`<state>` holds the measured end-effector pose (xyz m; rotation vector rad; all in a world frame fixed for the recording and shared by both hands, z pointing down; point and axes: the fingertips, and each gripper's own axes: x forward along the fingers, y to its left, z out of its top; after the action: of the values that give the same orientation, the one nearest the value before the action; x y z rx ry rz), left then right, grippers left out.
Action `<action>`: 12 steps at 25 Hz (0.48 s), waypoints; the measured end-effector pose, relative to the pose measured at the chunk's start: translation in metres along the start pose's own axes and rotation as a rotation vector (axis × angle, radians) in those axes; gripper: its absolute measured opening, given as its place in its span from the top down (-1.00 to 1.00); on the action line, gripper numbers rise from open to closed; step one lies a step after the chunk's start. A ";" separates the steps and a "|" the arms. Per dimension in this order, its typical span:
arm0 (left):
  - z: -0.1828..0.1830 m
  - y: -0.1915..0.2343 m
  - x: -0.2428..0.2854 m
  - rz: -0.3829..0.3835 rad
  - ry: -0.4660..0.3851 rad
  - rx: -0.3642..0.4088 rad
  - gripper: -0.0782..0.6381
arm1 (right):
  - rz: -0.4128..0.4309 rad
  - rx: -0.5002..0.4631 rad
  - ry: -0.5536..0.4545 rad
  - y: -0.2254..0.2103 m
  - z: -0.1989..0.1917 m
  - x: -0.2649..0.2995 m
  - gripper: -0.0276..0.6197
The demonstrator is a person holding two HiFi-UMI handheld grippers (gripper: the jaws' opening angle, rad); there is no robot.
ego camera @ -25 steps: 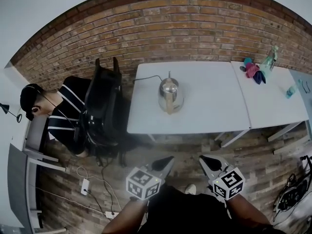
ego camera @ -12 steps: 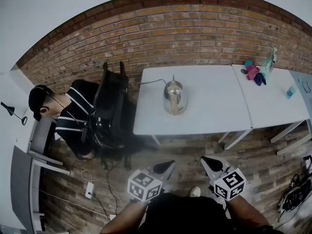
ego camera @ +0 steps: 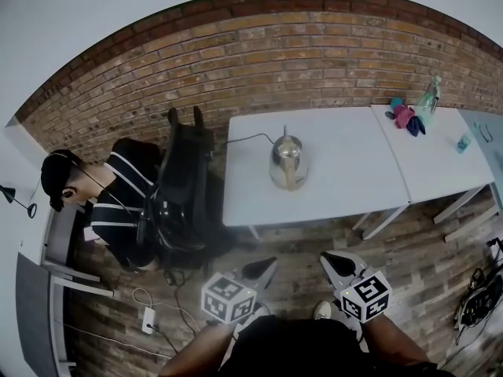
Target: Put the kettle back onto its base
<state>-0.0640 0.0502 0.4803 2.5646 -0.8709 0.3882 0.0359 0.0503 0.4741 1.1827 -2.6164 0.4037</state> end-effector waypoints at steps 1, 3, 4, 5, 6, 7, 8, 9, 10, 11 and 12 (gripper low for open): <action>0.000 0.003 -0.002 -0.005 0.000 0.002 0.78 | -0.005 0.003 0.001 0.002 0.000 0.003 0.83; 0.000 0.006 -0.005 -0.014 0.000 0.008 0.78 | -0.014 0.008 0.001 0.006 0.000 0.006 0.83; 0.001 0.006 -0.006 -0.019 -0.001 0.011 0.78 | -0.017 0.008 0.001 0.007 0.001 0.007 0.83; 0.002 0.007 -0.007 -0.021 -0.002 0.014 0.78 | -0.020 0.007 0.001 0.009 0.002 0.008 0.83; 0.002 0.008 -0.009 -0.023 -0.002 0.017 0.78 | -0.022 0.006 0.001 0.010 0.003 0.009 0.84; 0.002 0.009 -0.010 -0.023 -0.003 0.018 0.78 | -0.024 0.005 0.001 0.011 0.003 0.010 0.84; 0.002 0.010 -0.010 -0.025 -0.003 0.018 0.78 | -0.025 0.005 0.001 0.012 0.003 0.010 0.83; 0.001 0.010 -0.010 -0.027 -0.002 0.017 0.78 | -0.026 0.006 0.002 0.013 0.003 0.011 0.83; 0.000 0.009 -0.010 -0.030 0.000 0.016 0.78 | -0.026 0.007 0.003 0.013 0.002 0.011 0.83; -0.002 0.008 -0.009 -0.034 0.004 0.015 0.78 | -0.027 0.007 0.005 0.014 0.001 0.011 0.84; -0.004 0.007 -0.009 -0.038 0.007 0.016 0.78 | -0.029 0.006 0.006 0.014 0.001 0.011 0.84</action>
<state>-0.0758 0.0516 0.4823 2.5890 -0.8189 0.3946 0.0185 0.0514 0.4747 1.2177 -2.5915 0.4097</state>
